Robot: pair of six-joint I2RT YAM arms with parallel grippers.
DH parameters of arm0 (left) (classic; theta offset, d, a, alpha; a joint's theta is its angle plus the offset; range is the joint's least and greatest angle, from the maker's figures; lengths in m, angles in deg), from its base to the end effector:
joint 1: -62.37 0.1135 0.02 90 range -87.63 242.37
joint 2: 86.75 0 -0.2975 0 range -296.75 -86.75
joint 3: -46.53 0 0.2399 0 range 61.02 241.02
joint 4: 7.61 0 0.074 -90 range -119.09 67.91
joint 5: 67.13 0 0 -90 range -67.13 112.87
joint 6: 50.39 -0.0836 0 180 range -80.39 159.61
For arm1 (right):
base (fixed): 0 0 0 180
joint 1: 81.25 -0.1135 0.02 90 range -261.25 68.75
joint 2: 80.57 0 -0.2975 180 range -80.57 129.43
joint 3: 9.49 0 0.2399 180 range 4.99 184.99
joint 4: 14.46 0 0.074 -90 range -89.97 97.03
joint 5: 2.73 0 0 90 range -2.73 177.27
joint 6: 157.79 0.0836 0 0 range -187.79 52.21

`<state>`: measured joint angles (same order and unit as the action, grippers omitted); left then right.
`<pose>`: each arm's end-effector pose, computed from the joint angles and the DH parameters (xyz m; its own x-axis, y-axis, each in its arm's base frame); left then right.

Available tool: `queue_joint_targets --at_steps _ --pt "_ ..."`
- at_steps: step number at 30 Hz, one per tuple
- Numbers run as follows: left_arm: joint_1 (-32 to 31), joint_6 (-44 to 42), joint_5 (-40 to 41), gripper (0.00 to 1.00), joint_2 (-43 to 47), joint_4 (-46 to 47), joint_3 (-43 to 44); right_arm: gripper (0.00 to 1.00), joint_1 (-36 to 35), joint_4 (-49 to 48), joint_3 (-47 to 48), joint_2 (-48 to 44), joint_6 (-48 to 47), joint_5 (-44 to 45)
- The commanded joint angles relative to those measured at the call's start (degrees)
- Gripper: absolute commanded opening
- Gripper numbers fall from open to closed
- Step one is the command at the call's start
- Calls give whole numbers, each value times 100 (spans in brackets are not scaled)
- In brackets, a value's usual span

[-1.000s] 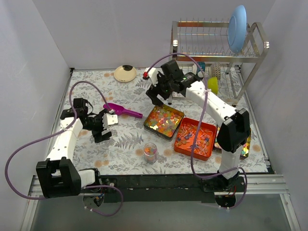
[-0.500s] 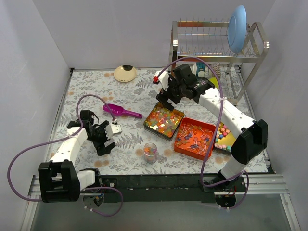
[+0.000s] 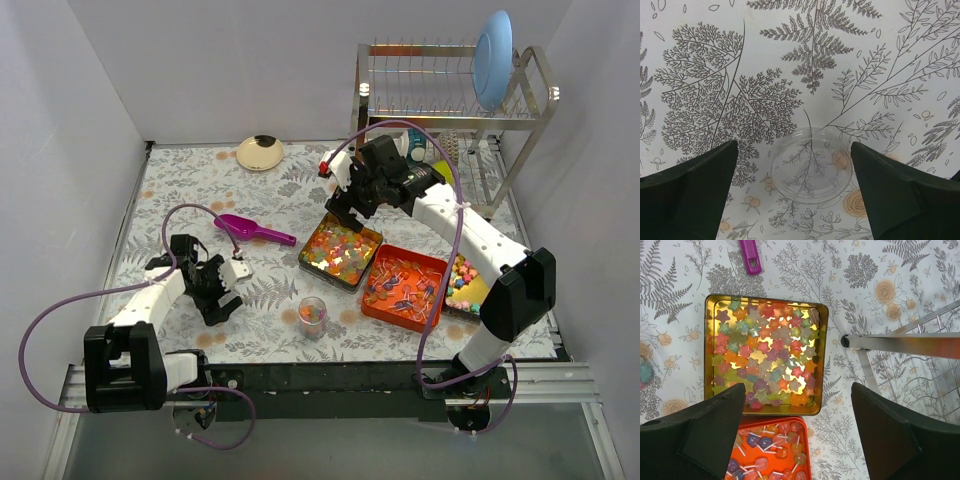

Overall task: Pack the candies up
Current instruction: Pick up the bottle lid at the center of the board.

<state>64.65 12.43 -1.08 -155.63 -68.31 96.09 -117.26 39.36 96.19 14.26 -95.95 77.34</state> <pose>0.1665 -0.0273 0.1635 -0.8599 0.3836 -0.3368 0.4797 0.8327 -0.2765 0.3111 0.2439 0.3485 -0.1646 -0.6943 -0.7006 -0.8608 0.4480 -0.2417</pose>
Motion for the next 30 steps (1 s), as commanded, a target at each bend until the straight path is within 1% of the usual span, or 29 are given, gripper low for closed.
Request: queue_joint_targets --at_steps 1,4,7,14,18,21,22,24,25,26,27,28,30 --pt "-9 55 153 96 164 34 -105 93 33 -48 -49 -219 -58 9" --pt "0 20 320 96 357 78 -360 93 33 -57 -41 -184 -58 -17" --pt "0 11 417 93 446 183 -571 93 33 -48 -6 -123 -49 -52" --pt "0 397 522 74 182 262 -466 93 33 -48 91 -43 -40 -88" --pt "0 213 426 66 235 -27 -186 93 33 -57 117 -26 -40 -88" --pt "9 99 207 65 182 -484 315 93 33 -75 135 -8 -49 -44" --pt "-9 38 -64 64 147 -833 508 93 33 -75 170 -8 -49 -35" --pt "-44 11 -302 62 77 -1151 1087 93 41 -75 214 1 -49 -9" --pt "-79 28 -417 61 16 -1501 1316 93 41 -83 275 27 -49 35" --pt "-149 89 -679 61 -89 -1644 1527 93 76 -101 293 36 -49 44" --pt "-332 177 -786 60 -142 -1767 1999 93 103 -110 302 45 -49 62" --pt "-430 300 -866 59 -204 -1994 2186 93 129 -110 328 62 -32 70" --pt "-842 485 -1085 59 -310 -2119 2695 92 234 -110 364 89 -14 97"
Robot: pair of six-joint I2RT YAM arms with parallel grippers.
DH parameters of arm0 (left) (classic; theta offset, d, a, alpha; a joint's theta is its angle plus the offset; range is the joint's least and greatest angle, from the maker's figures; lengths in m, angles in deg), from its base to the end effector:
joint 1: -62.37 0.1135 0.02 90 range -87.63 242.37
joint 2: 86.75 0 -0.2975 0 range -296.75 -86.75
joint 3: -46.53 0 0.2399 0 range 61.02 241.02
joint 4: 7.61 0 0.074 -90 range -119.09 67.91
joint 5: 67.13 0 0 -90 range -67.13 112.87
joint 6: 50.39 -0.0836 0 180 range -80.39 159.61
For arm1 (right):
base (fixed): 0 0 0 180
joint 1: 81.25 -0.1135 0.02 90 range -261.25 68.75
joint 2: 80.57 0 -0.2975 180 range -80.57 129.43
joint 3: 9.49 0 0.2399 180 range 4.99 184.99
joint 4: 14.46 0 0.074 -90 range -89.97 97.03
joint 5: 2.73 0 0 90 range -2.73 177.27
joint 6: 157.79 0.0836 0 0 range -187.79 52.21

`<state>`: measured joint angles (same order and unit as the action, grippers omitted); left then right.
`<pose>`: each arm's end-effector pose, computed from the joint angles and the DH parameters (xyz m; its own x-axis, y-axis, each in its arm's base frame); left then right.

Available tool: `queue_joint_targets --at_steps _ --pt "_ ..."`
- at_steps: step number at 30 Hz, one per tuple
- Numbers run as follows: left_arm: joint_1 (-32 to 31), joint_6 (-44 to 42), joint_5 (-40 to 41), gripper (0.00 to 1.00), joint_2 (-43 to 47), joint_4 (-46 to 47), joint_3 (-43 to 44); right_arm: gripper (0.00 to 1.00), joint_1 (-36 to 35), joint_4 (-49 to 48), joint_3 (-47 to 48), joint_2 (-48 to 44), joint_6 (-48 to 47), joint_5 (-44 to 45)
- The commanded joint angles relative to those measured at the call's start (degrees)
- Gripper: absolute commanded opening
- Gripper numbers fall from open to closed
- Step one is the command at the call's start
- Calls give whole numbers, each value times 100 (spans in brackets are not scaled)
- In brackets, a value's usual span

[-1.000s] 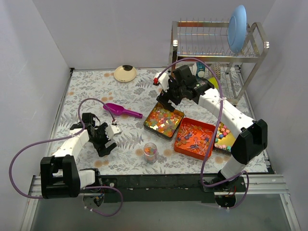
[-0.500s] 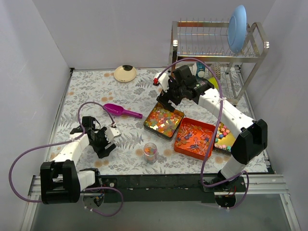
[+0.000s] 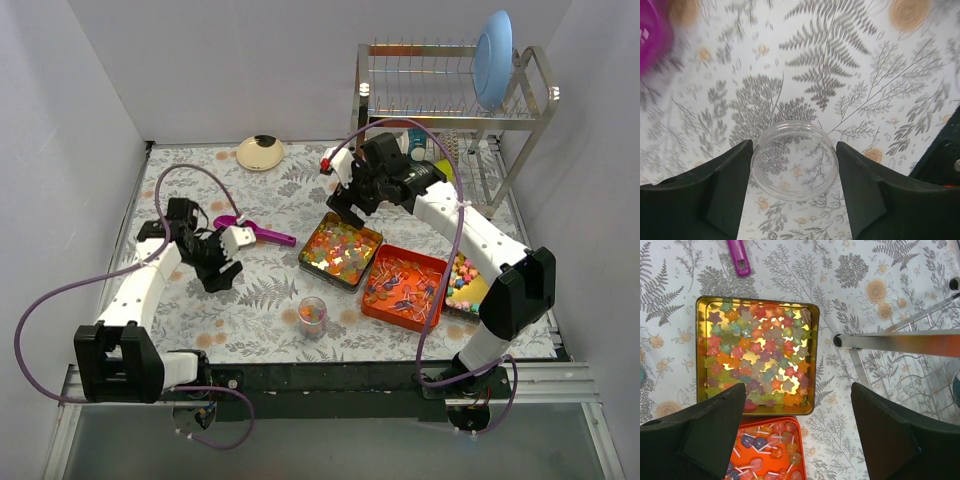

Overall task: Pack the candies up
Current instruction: Pick up the bottle lid at the center of the board, then close the bottle lid on the packing bottle.

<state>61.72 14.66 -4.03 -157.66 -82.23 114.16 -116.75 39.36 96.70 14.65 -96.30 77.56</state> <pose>0.1929 -0.0400 0.2357 -0.8422 0.3858 -0.3767 0.5076 0.8029 -0.3127 0.3152 0.2422 0.3491 -0.1653 -0.6958 -0.6990 -0.8557 0.4535 -0.2491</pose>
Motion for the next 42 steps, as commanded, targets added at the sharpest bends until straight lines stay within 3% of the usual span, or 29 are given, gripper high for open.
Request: queue_joint_targets --at_steps 1,8,11,14,23,42 --pt "-733 506 -869 59 -115 -762 1038 93 211 -127 305 49 21 153" --pt "-3551 2044 -651 61 -256 -236 1593 93 956 -285 164 120 267 409" --pt "-4370 2450 -291 61 -431 11 1760 92 1124 -303 155 102 285 444" --pt "-4759 2670 -53 61 -669 99 1944 92 1151 -338 59 -12 241 435" --pt "-5217 3049 342 61 -1108 486 1919 92 1195 -391 -205 -241 232 339" --pt "-5402 3207 343 66 -1188 521 1699 92 1301 -391 -293 -293 241 163"
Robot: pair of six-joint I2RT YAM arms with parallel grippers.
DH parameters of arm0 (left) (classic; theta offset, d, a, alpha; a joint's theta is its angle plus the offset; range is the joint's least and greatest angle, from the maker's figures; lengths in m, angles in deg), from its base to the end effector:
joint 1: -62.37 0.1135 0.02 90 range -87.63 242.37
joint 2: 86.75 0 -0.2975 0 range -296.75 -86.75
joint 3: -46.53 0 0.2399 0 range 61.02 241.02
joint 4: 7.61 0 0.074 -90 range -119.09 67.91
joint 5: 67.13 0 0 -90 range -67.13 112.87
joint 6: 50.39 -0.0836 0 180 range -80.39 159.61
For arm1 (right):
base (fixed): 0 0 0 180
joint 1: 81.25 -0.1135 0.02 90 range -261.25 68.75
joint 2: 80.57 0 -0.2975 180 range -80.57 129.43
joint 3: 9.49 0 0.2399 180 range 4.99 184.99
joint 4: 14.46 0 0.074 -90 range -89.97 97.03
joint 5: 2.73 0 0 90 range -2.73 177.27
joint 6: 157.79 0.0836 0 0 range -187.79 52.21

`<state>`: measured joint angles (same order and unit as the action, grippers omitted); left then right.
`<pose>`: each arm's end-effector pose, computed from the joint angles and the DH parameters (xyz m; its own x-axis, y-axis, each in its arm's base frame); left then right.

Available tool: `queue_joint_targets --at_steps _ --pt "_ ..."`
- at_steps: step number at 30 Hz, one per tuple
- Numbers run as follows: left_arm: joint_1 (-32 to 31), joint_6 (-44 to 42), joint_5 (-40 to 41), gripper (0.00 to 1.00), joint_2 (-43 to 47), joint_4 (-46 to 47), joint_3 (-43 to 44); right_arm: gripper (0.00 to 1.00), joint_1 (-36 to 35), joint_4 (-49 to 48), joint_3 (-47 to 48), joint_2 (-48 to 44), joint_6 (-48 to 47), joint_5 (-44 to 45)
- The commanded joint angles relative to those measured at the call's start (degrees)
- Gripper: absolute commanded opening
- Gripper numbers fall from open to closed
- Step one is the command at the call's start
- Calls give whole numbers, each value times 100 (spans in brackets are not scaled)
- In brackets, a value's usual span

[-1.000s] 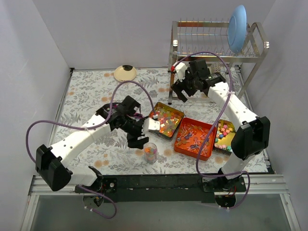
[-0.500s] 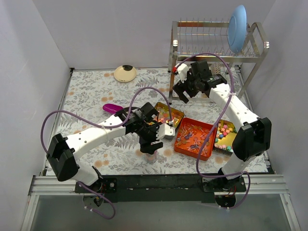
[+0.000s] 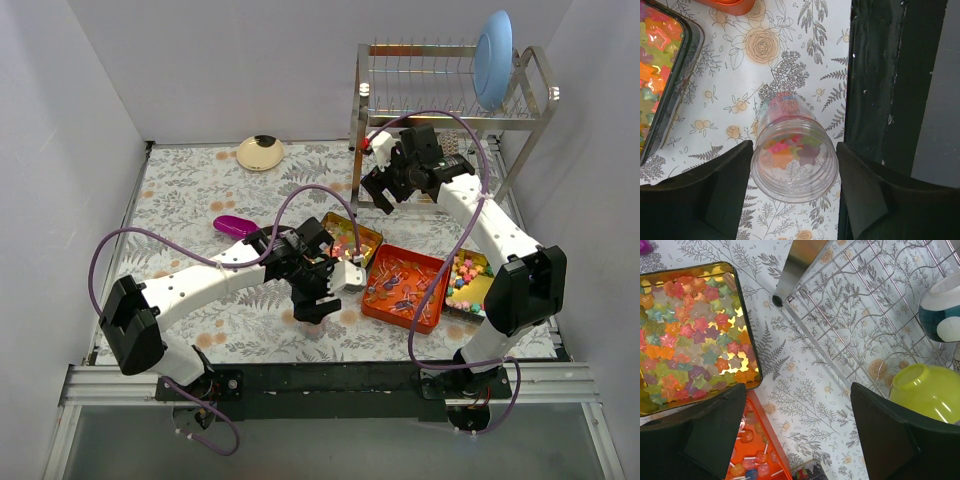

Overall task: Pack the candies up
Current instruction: Close the bottle lid on the packing bottle.

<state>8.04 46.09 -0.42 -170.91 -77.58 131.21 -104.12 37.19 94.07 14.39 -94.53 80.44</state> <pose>0.1379 -0.2488 0.2704 -0.6359 0.7081 -0.3070 0.7602 0.5060 -0.4075 0.3625 0.1637 0.3386 -0.3521 -0.6334 -0.6891 -0.6991 0.6675 -0.2563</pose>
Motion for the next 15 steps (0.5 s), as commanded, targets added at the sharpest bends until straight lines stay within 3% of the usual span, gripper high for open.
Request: queue_joint_targets --at_steps 1,4,5,8,12,15 --pt "-34 73 -27 71 154 64 3 92 29 -183 -40 -267 64 -126" --pt "-34 221 78 84 251 143 91 92 29 -140 -48 -267 55 -126" --pt "-34 231 166 98 355 134 134 92 29 -122 -48 -267 46 -126" --pt "27 371 368 98 707 248 48 92 37 9 13 -276 11 -126" --pt "150 696 623 98 2021 975 -812 92 37 308 303 -197 -77 -117" --pt "194 1082 659 98 2754 1739 -1936 93 29 598 679 -92 -243 -38"
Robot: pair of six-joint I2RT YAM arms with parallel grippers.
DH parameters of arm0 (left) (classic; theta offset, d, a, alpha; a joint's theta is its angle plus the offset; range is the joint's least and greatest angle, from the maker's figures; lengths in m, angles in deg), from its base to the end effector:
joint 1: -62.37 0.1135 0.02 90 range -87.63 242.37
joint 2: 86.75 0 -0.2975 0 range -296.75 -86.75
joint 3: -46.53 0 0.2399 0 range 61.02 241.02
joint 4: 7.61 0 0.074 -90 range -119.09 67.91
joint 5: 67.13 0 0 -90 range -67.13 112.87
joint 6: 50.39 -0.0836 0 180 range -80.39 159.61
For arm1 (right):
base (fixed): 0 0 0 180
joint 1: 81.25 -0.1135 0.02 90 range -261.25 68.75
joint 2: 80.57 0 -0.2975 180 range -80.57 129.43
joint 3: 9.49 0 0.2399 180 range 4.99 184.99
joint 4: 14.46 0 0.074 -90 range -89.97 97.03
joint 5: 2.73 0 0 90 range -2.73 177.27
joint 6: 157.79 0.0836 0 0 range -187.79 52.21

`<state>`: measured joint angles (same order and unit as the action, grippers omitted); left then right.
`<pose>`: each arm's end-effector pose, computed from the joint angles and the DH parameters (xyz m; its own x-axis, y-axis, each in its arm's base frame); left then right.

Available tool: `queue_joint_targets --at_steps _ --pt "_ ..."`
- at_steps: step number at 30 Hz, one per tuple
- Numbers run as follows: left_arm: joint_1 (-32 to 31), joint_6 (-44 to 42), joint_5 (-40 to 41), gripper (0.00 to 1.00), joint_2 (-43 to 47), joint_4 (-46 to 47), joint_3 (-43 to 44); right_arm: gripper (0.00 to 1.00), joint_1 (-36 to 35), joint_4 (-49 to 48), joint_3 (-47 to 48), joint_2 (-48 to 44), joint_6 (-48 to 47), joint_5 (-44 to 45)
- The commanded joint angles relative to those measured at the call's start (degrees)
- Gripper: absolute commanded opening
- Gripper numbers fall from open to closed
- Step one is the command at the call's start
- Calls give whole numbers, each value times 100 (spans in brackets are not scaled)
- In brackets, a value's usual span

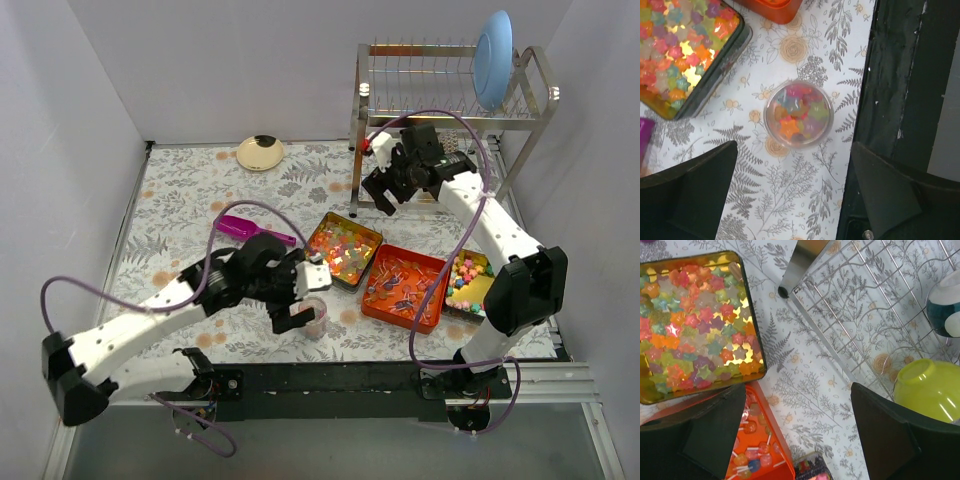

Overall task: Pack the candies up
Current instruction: Close the bottle lid on the packing bottle, then screw the bottle lid onto the packing bottle.

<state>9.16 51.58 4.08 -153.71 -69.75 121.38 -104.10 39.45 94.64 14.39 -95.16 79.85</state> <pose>0.1166 -0.2009 0.2959 -0.6561 0.5495 -0.5173 0.7511 0.5420 -0.3769 0.3589 0.1629 0.3377 -0.3601 -0.6465 -0.6726 -0.7152 0.6542 -0.2458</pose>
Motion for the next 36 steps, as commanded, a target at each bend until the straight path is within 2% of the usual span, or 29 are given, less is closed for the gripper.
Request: queue_joint_targets --at_steps 1,3,6,7,9,14,16,18,23,28,33,36 --pt "126 709 209 98 1497 1230 -1434 93 26 513 746 -31 -224 74" --pt "179 1665 296 98 1808 2001 -1789 92 26 899 1175 197 -251 205" --pt "609 2894 43 98 2142 2583 -2097 92 26 1268 1520 417 -242 372" --pt "802 3056 -367 98 2352 2708 -2211 92 26 1340 1677 462 -233 382" --pt "803 3467 -214 98 2660 3294 -2711 92 26 1471 1749 541 -181 469" --pt "804 3576 708 98 3012 4053 -3424 91 26 1665 2100 769 -66 557" --pt "795 3776 710 98 3188 4439 -3977 91 35 1727 2180 822 -92 522" --pt "699 3822 744 98 3390 4677 -4172 91 26 1788 2355 910 -145 514" --pt "338 3375 894 98 3602 4922 -4383 91 26 1850 2426 1094 -172 391" --pt "57 3137 552 98 3277 4977 -4304 91 26 2113 3224 1507 100 22" --pt "4 3311 306 98 3821 4618 -4322 91 -17 2158 3305 1517 163 -154" --pt "-303 3304 727 98 3516 4705 -4322 91 -18 2193 3261 1491 119 -163"
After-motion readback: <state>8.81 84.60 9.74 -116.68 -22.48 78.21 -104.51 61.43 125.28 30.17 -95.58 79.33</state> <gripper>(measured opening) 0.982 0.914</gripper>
